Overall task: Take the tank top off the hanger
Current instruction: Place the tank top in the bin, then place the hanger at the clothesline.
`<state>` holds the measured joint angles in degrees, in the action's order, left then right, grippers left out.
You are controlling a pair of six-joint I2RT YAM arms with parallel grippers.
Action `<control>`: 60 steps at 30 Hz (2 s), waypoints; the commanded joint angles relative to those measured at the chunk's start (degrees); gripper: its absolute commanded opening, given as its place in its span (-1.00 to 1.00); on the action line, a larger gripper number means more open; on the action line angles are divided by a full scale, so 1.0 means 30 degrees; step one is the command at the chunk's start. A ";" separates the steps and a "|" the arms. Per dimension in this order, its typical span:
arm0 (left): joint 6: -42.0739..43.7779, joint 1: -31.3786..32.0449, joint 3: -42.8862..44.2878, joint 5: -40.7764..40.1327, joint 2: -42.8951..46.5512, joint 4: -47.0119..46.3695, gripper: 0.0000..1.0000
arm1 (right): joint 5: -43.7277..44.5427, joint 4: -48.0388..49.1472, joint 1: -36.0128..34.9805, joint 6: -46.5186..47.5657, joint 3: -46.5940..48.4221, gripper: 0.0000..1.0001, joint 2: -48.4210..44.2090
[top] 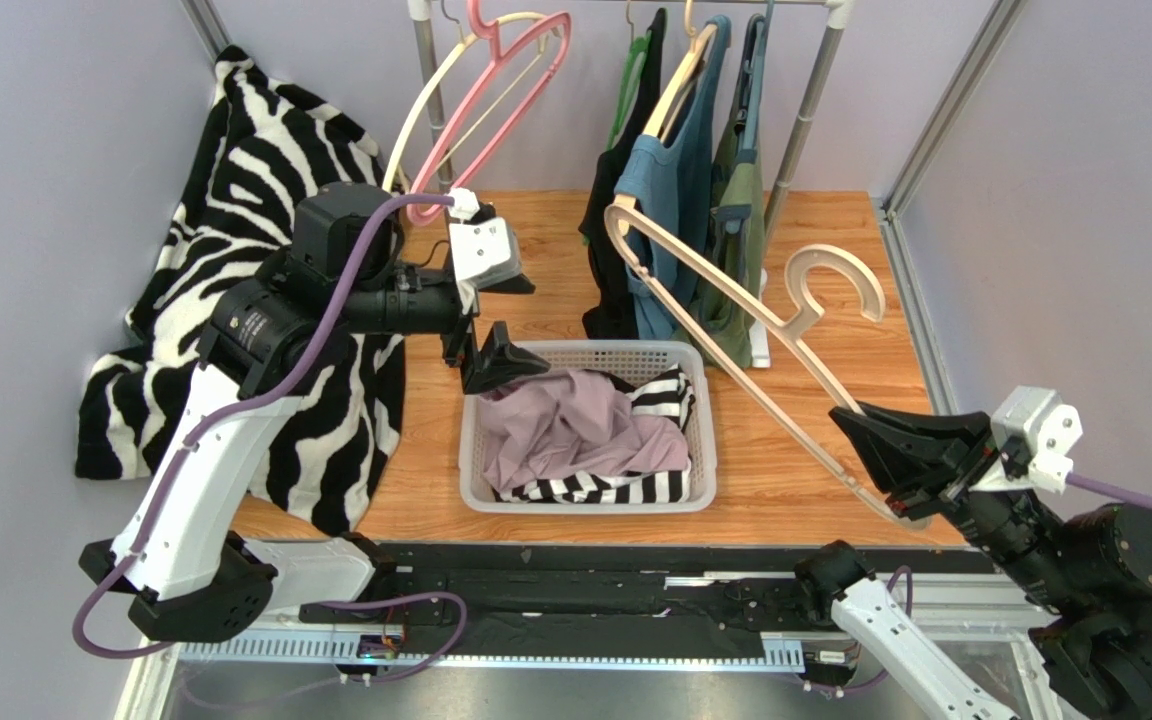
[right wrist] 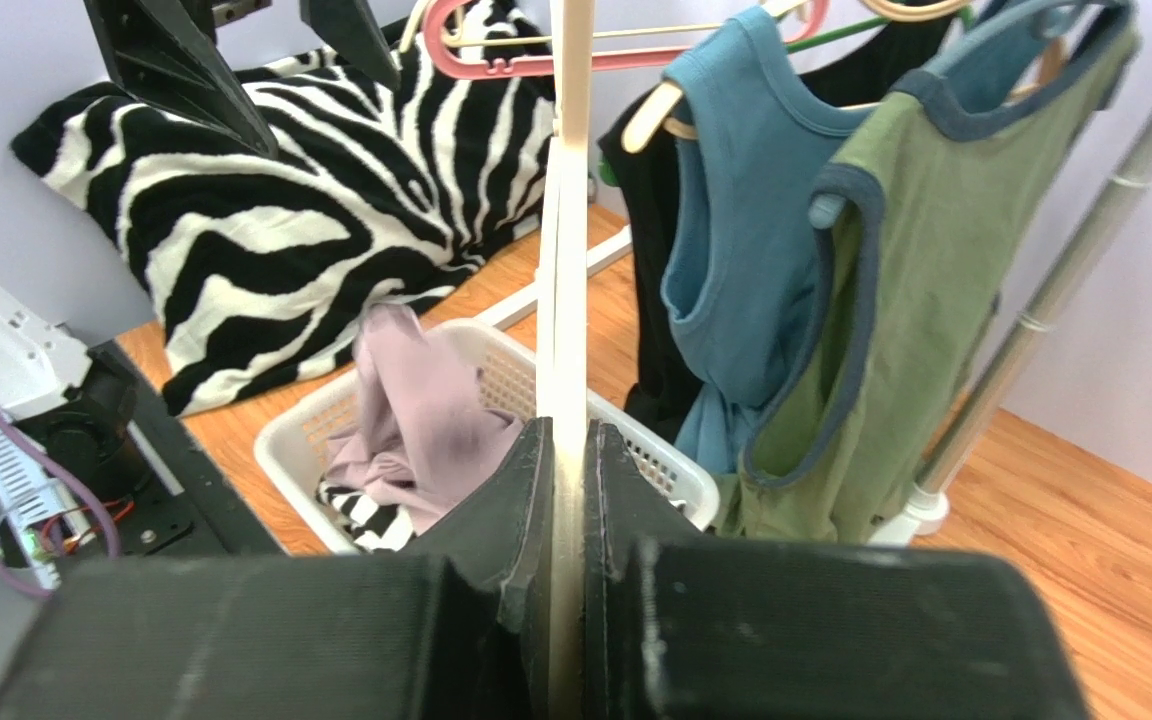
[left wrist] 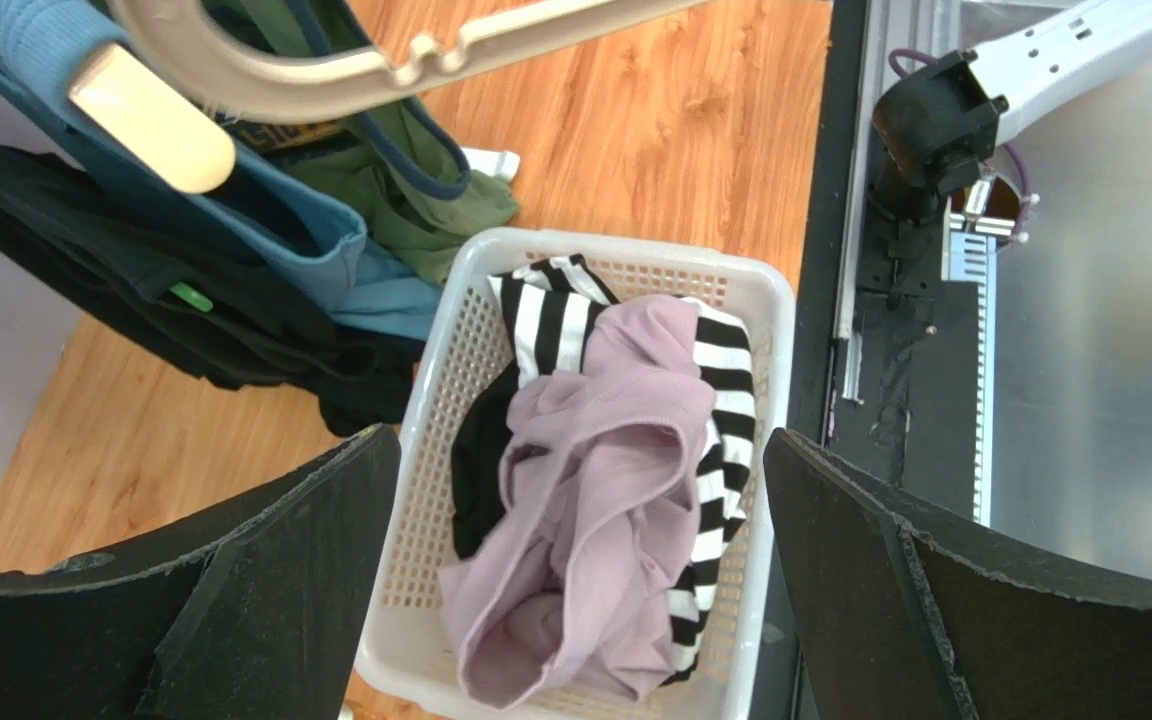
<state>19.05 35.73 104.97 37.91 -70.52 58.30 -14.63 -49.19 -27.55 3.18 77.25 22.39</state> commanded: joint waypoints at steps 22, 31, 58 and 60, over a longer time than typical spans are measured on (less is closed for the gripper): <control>0.5018 0.0133 -0.1765 0.3797 0.3556 0.3797 0.98 | -1.3550 0.0633 0.0043 0.2778 -0.1055 -1.00 0.4049; 0.5018 0.0133 -0.2411 0.4911 0.3644 0.5174 0.79 | -1.3521 0.1249 0.0043 0.3012 -0.0497 -1.00 0.4577; 0.3875 -0.0658 -0.2441 0.6552 0.4259 0.5556 -1.00 | -1.0716 0.5108 0.0014 0.1227 -0.0817 -0.53 0.4900; 0.3643 -0.0833 -0.2179 0.6494 0.4375 0.5410 -1.00 | -0.9863 0.5963 0.0014 0.0672 -0.1170 -0.12 0.4637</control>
<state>30.17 33.74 96.38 56.01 -58.11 75.00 -51.92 -41.78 -27.57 8.69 74.48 37.85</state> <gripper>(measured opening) 0.067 0.268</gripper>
